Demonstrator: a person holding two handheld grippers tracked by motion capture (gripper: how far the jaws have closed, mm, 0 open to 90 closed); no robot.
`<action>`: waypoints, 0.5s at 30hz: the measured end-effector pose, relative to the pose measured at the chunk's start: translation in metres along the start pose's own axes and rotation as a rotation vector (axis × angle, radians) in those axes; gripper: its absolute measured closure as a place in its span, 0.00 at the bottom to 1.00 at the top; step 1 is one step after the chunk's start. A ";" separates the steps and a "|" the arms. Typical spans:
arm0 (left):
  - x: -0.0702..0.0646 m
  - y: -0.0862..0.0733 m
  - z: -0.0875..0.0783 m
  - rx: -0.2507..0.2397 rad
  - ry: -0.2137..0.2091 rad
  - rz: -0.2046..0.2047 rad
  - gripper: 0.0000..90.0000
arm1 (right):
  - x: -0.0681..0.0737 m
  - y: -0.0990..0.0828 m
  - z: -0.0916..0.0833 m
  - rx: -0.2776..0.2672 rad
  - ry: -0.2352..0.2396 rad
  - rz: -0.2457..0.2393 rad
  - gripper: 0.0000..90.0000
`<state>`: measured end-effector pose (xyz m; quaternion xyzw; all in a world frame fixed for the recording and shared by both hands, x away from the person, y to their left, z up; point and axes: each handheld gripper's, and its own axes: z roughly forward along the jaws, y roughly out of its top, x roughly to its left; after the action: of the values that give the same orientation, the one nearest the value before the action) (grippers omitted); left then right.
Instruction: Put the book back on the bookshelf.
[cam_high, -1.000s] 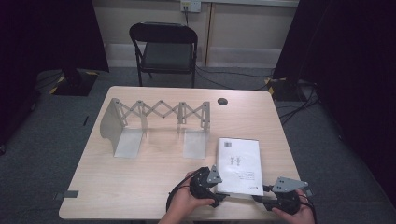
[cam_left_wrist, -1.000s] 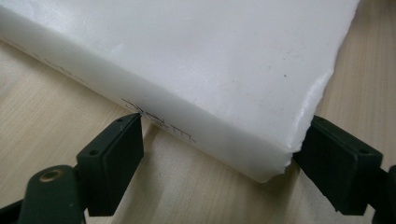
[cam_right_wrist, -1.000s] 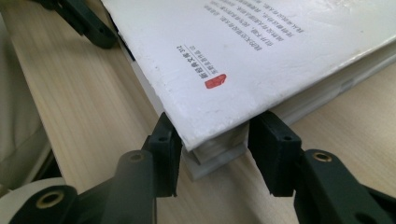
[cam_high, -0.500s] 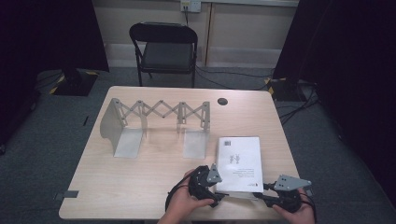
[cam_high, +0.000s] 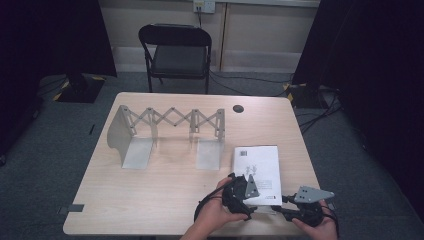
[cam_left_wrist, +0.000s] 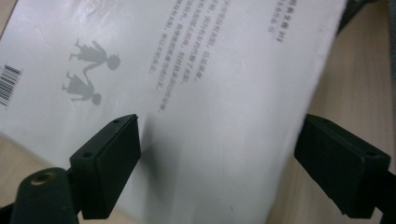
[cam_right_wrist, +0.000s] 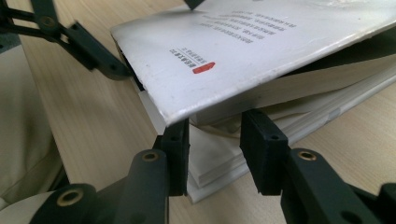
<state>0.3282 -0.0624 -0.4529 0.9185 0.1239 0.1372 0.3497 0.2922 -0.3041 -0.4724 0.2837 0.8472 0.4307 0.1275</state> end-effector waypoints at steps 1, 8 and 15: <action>0.000 0.002 0.003 -0.009 0.011 -0.009 0.15 | 0.000 0.000 0.000 -0.001 0.001 0.001 0.71; -0.004 0.008 0.015 0.017 0.052 0.024 0.01 | 0.000 0.003 -0.001 -0.004 0.000 0.000 0.71; 0.000 0.012 0.019 0.020 0.060 0.022 0.00 | 0.000 0.004 -0.001 -0.010 0.004 0.011 0.71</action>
<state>0.3361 -0.0824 -0.4586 0.9187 0.1257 0.1672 0.3350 0.2928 -0.3031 -0.4685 0.2867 0.8438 0.4361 0.1249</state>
